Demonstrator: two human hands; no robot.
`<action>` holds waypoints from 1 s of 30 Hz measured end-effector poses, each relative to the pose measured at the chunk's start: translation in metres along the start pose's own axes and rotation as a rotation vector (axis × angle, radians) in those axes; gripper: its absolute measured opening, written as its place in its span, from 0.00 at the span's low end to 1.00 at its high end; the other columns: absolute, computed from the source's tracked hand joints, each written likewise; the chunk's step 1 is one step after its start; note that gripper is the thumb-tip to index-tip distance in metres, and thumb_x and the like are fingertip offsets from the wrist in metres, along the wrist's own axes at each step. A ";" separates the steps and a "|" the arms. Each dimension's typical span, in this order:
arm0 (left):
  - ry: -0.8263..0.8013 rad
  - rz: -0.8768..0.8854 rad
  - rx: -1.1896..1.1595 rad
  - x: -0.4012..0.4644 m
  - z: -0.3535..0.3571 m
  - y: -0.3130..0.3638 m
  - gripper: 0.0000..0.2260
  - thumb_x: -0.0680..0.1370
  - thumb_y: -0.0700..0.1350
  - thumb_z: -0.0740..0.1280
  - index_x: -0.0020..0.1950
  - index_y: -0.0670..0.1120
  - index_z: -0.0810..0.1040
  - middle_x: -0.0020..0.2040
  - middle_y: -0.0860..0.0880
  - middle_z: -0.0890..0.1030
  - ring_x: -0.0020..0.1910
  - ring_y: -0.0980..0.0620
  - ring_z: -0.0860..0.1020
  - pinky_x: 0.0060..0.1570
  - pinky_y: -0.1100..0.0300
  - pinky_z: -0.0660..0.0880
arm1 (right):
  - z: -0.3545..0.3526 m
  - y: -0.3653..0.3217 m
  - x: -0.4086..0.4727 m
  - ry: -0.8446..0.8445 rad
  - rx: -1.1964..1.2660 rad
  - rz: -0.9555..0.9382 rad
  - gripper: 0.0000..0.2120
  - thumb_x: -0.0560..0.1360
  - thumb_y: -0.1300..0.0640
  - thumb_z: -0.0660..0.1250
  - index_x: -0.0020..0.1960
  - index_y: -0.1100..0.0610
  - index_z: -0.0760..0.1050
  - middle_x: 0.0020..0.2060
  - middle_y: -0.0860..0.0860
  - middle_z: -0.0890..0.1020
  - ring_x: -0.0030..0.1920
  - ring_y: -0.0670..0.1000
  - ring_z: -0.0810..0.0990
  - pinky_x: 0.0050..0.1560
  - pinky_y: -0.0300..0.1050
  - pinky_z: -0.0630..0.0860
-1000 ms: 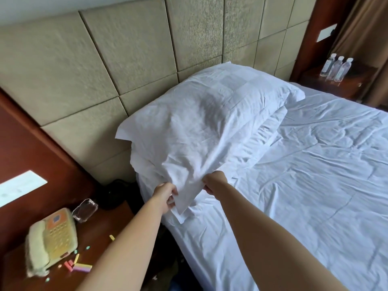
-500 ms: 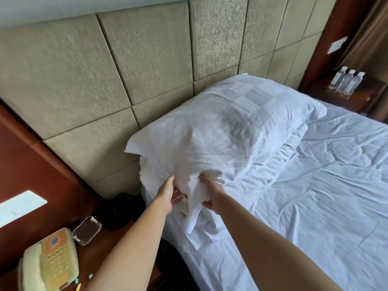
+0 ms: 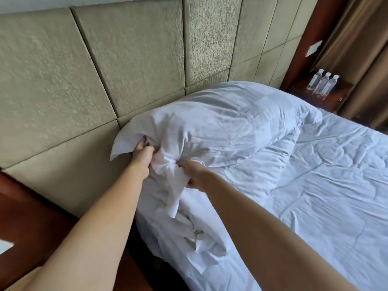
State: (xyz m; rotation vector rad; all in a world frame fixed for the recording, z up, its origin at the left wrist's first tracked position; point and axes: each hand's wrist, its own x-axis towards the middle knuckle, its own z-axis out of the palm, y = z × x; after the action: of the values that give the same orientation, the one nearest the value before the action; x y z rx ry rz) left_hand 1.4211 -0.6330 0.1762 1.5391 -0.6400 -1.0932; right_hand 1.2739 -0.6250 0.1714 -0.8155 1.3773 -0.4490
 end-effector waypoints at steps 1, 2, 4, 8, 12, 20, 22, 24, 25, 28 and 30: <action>0.022 -0.045 -0.006 -0.009 0.001 -0.015 0.20 0.77 0.37 0.63 0.68 0.49 0.73 0.56 0.46 0.80 0.51 0.47 0.79 0.48 0.54 0.77 | -0.006 0.008 -0.002 0.016 -0.062 0.032 0.08 0.74 0.55 0.65 0.38 0.54 0.70 0.37 0.53 0.74 0.40 0.52 0.75 0.40 0.43 0.74; 0.018 -0.122 -0.033 -0.018 0.003 -0.034 0.17 0.77 0.39 0.64 0.65 0.47 0.74 0.54 0.44 0.81 0.49 0.46 0.80 0.45 0.55 0.77 | -0.015 0.019 -0.007 0.030 -0.112 0.076 0.08 0.72 0.53 0.67 0.38 0.54 0.70 0.36 0.52 0.74 0.39 0.51 0.74 0.39 0.42 0.73; -0.055 -0.316 -0.127 -0.037 0.010 -0.069 0.15 0.78 0.47 0.64 0.63 0.44 0.77 0.56 0.41 0.81 0.52 0.43 0.80 0.48 0.51 0.78 | -0.034 0.048 -0.014 0.025 -0.211 0.166 0.12 0.69 0.48 0.71 0.39 0.52 0.70 0.33 0.50 0.70 0.34 0.48 0.69 0.31 0.37 0.66; -0.072 -0.531 -0.131 -0.063 0.018 -0.097 0.35 0.62 0.71 0.70 0.58 0.48 0.80 0.53 0.45 0.84 0.53 0.42 0.81 0.57 0.46 0.77 | -0.063 0.071 -0.028 -0.008 -0.234 0.116 0.15 0.68 0.43 0.74 0.40 0.51 0.71 0.36 0.50 0.72 0.35 0.48 0.70 0.33 0.39 0.64; 0.060 -0.469 -0.152 -0.103 0.028 -0.085 0.28 0.67 0.62 0.73 0.58 0.44 0.79 0.50 0.43 0.83 0.46 0.44 0.82 0.46 0.51 0.80 | -0.078 0.062 -0.048 0.022 -0.112 0.003 0.13 0.70 0.45 0.72 0.45 0.52 0.73 0.39 0.51 0.75 0.37 0.50 0.74 0.33 0.39 0.67; 0.285 -0.244 -0.197 -0.173 0.057 -0.071 0.26 0.70 0.43 0.76 0.64 0.40 0.72 0.52 0.43 0.80 0.48 0.44 0.79 0.49 0.54 0.77 | -0.099 0.077 -0.108 0.257 0.167 -0.395 0.17 0.79 0.49 0.59 0.36 0.58 0.69 0.33 0.51 0.72 0.36 0.52 0.71 0.37 0.44 0.67; 0.292 -0.243 -0.216 -0.183 0.064 -0.077 0.25 0.70 0.45 0.76 0.64 0.40 0.74 0.52 0.45 0.81 0.48 0.45 0.81 0.52 0.53 0.79 | -0.103 0.090 -0.119 0.239 0.131 -0.438 0.21 0.80 0.49 0.57 0.32 0.59 0.67 0.29 0.51 0.68 0.32 0.51 0.67 0.34 0.44 0.63; 0.289 -0.291 -0.232 -0.192 0.067 -0.089 0.26 0.68 0.52 0.76 0.62 0.43 0.75 0.52 0.45 0.82 0.48 0.43 0.81 0.52 0.49 0.79 | -0.111 0.111 -0.122 0.191 -0.074 -0.403 0.21 0.81 0.49 0.55 0.37 0.62 0.74 0.30 0.54 0.74 0.33 0.53 0.72 0.36 0.44 0.66; 0.277 -0.339 -0.233 -0.194 0.067 -0.099 0.28 0.66 0.56 0.76 0.62 0.45 0.76 0.52 0.45 0.82 0.48 0.42 0.81 0.50 0.48 0.80 | -0.118 0.123 -0.121 0.117 -0.202 -0.329 0.22 0.81 0.51 0.54 0.41 0.64 0.77 0.31 0.56 0.77 0.33 0.54 0.75 0.34 0.42 0.68; 0.234 -0.440 -0.169 -0.200 0.064 -0.126 0.35 0.60 0.63 0.76 0.61 0.47 0.78 0.52 0.46 0.83 0.49 0.43 0.81 0.46 0.52 0.79 | -0.142 0.147 -0.125 -0.178 -0.457 0.030 0.18 0.79 0.59 0.51 0.35 0.62 0.72 0.18 0.51 0.75 0.19 0.48 0.75 0.21 0.34 0.61; 0.256 -0.497 -0.094 -0.211 0.065 -0.130 0.33 0.63 0.63 0.76 0.61 0.46 0.76 0.54 0.47 0.81 0.51 0.45 0.79 0.48 0.52 0.78 | -0.152 0.145 -0.127 -0.235 -0.481 0.096 0.17 0.79 0.62 0.51 0.34 0.61 0.70 0.18 0.50 0.76 0.18 0.45 0.75 0.20 0.32 0.61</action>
State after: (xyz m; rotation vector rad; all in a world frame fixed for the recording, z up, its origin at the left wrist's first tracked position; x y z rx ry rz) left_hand 1.2526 -0.4490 0.1174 1.7659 -0.0245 -1.2383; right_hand 1.0798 -0.4758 0.1531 -1.1468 1.3120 0.0617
